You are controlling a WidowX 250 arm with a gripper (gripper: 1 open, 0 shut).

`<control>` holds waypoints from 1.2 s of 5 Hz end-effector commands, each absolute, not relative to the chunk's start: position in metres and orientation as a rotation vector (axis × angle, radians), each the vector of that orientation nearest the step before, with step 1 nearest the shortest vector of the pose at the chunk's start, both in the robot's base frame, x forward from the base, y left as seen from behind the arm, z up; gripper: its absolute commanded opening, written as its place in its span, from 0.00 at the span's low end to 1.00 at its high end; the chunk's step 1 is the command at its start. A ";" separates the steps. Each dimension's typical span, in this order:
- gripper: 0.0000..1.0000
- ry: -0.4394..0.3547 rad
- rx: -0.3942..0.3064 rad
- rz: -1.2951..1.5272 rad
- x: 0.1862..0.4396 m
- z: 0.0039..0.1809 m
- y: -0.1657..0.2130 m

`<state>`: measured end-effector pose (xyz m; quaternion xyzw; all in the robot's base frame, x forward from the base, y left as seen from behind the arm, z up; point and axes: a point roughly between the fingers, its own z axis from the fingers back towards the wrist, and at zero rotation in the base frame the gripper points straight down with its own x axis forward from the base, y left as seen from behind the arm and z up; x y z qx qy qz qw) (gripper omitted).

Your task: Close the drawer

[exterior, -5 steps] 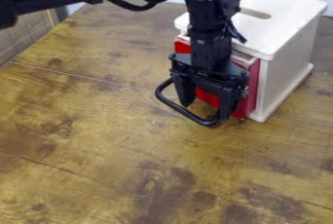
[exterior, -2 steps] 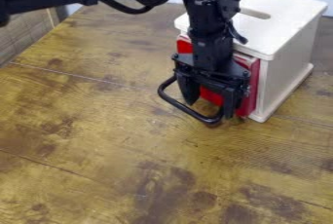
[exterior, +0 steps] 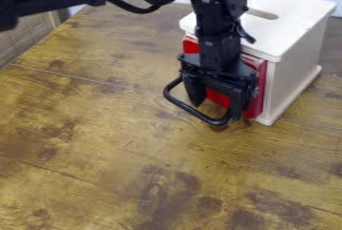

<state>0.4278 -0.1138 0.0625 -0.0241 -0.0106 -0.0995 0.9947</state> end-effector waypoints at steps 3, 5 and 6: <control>1.00 0.117 -0.026 -0.202 0.426 -0.015 -0.095; 1.00 0.085 -0.011 -0.276 0.431 0.020 -0.090; 1.00 0.069 -0.006 -0.327 0.439 0.029 -0.091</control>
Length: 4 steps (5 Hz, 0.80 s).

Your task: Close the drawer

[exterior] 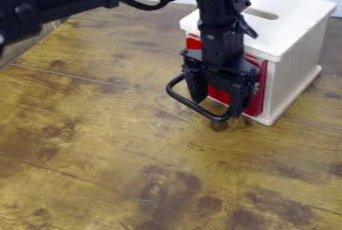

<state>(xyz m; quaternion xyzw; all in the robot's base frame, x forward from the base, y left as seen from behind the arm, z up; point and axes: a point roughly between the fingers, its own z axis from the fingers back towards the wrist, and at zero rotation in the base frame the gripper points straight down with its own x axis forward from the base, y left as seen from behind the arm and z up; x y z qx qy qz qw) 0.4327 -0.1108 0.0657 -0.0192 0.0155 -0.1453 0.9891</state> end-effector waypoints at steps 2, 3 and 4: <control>1.00 0.038 0.009 -0.345 0.441 0.046 -0.092; 1.00 0.030 0.010 -0.316 0.434 0.053 -0.092; 1.00 0.015 0.021 -0.263 0.436 0.074 -0.084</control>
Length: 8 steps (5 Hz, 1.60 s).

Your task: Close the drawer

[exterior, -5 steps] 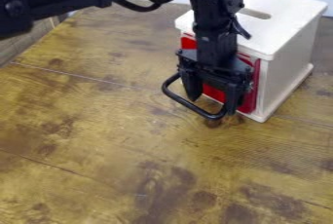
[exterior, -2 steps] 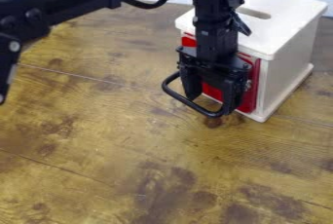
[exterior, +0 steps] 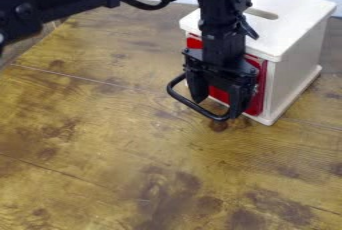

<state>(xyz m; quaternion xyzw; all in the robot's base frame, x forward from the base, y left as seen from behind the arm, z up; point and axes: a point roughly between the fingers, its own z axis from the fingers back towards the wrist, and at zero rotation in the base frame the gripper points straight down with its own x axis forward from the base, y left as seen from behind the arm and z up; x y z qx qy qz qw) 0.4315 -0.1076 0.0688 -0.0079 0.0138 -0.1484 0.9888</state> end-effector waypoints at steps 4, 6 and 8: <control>1.00 -0.044 0.050 -0.323 0.429 0.154 -0.044; 1.00 -0.092 0.067 -0.273 0.425 0.173 -0.064; 1.00 -0.087 0.078 -0.221 0.428 0.164 -0.077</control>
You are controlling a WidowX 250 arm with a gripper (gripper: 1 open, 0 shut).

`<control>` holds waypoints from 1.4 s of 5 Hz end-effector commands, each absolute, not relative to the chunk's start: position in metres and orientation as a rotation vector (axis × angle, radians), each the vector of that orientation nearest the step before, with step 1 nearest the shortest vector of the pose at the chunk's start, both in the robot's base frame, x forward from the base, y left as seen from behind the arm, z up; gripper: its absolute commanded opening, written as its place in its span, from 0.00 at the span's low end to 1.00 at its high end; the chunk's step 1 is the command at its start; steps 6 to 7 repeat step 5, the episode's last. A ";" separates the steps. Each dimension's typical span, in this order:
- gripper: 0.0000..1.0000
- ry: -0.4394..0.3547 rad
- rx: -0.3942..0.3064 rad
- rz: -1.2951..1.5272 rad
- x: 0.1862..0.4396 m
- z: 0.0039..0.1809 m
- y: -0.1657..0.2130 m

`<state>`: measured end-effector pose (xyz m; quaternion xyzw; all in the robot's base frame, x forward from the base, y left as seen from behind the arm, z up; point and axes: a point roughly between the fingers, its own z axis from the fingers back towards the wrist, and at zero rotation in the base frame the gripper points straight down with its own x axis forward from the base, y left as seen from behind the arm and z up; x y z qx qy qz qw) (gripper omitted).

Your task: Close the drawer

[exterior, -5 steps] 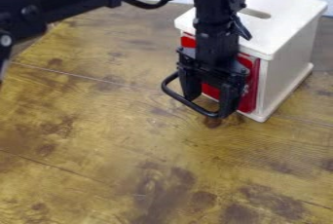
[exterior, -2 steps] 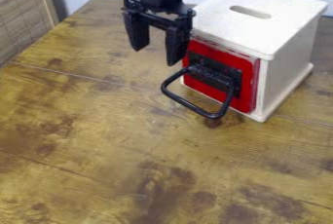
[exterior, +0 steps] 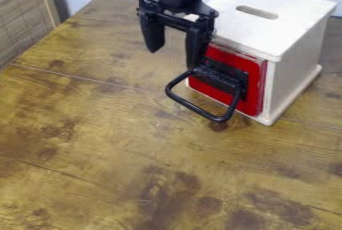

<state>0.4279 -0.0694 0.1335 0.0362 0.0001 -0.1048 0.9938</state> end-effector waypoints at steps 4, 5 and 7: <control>1.00 -0.099 0.093 -0.257 0.433 0.163 -0.092; 1.00 -0.092 0.090 -0.313 0.428 0.164 -0.097; 1.00 -0.092 0.090 -0.313 0.428 0.164 -0.097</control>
